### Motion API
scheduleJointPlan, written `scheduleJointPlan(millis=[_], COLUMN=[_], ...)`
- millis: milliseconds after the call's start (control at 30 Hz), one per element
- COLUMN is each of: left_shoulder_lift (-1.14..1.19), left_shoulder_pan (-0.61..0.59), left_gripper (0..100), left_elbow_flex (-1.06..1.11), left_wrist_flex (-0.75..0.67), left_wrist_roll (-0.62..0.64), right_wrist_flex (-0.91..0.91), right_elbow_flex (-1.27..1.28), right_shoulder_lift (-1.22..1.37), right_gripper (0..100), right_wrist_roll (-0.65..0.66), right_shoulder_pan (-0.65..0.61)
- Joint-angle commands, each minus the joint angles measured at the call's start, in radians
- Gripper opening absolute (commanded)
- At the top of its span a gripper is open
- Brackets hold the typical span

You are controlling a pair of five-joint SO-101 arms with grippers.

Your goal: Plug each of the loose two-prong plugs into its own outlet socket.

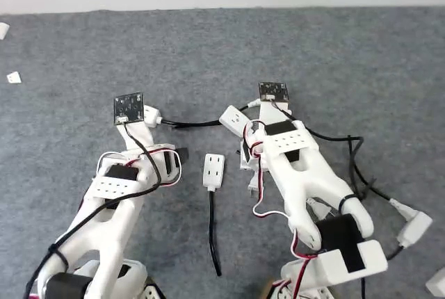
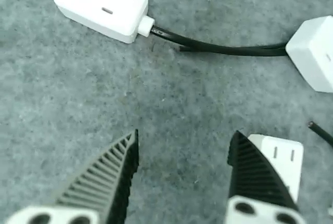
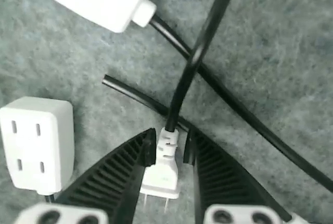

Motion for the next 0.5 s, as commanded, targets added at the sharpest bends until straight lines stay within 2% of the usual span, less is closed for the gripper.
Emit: scheduleJointPlan(millis=[0, 467], left_shoulder_lift=[0.000, 0.002], left_shoulder_pan=[-0.008, -0.008], left_gripper=[26, 26], left_elbow_flex=[-0.051, -0.051], left_wrist_flex=[0.000, 0.000], left_wrist_roll=[0.009, 0.009], right_wrist_flex=[0.012, 0.048], right_elbow_flex=[-0.009, -0.089], right_shoulder_lift=[-0.044, 0.097], right_gripper=[11.1, 10.8], right_wrist_roll=[-0.005, -0.003], right_shoulder_pan=[-0.027, -0.022])
